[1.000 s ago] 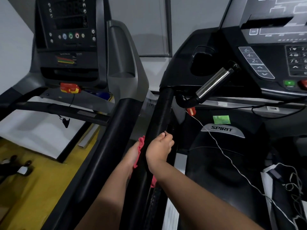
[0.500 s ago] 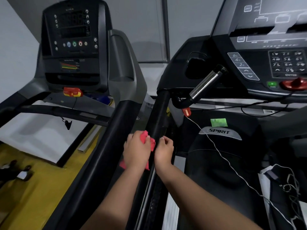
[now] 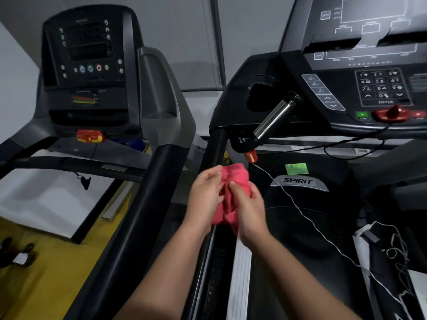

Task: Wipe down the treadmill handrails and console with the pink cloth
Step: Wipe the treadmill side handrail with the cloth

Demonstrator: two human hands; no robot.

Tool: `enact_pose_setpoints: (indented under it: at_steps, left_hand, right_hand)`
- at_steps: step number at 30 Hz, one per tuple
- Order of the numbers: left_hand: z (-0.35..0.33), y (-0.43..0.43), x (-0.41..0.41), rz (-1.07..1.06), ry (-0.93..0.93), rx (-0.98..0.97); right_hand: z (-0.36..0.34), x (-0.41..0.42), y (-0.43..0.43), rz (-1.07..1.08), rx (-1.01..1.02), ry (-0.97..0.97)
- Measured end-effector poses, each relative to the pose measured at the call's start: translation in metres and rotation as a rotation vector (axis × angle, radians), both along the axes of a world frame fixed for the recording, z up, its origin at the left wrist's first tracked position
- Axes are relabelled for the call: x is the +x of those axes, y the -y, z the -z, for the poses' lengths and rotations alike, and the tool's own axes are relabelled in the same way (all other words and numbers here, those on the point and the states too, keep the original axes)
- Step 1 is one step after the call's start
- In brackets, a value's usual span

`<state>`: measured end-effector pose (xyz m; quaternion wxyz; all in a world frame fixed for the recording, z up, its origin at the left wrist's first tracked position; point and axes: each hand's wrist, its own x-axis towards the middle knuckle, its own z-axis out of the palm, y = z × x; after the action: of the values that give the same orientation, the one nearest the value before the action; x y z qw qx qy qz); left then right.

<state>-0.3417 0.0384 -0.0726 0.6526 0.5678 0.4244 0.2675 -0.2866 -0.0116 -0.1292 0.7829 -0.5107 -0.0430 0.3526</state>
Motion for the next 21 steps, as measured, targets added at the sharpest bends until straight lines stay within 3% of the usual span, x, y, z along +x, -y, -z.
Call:
enact_pose_setpoints:
  at_steps: [2, 4, 7, 10, 14, 17, 21]
  left_hand:
    - [0.006, -0.01, -0.006, -0.05, -0.088, 0.146]
    - [0.016, -0.021, -0.013, -0.126, -0.181, 0.197]
    - [0.041, -0.042, -0.018, -0.175, -0.381, 0.183]
    - [0.056, -0.054, -0.012, -0.095, -0.534, 0.143]
    - [0.061, -0.056, -0.006, 0.003, -0.665, 0.115]
    - [0.066, -0.058, -0.008, -0.008, -0.645, 0.11]
    - [0.072, -0.06, -0.013, -0.04, -0.446, 0.006]
  right_hand:
    - [0.004, 0.01, -0.002, 0.132, -0.089, 0.069]
    - [0.007, 0.015, -0.003, 0.123, -0.157, 0.114]
    - [0.007, 0.012, -0.009, -0.128, -0.119, 0.019]
    - [0.01, 0.008, -0.018, -0.301, -0.06, -0.115]
    - [0.031, 0.013, -0.029, -0.13, -0.275, 0.163]
    - [0.032, 0.001, -0.033, -0.07, -0.379, 0.342]
    - [0.032, -0.025, -0.042, -0.112, -0.462, 0.445]
